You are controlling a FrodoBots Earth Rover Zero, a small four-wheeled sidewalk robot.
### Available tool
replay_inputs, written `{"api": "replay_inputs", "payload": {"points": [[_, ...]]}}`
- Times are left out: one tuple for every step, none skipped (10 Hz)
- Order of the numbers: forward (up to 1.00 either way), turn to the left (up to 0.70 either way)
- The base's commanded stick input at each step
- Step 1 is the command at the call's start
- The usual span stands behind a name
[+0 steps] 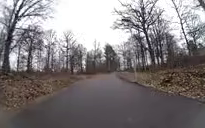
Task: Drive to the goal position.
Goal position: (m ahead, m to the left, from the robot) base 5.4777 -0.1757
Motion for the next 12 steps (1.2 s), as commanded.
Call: {"api": "replay_inputs", "payload": {"points": [[1.0,0.0],[1.0,0.0],[1.0,0.0],[1.0,0.0],[1.0,0.0],[1.0,0.26],[1.0,0.4],[1.0,0.4],[1.0,0.4],[1.0,0.4],[1.0,0.37],[1.0,0.07]]}}
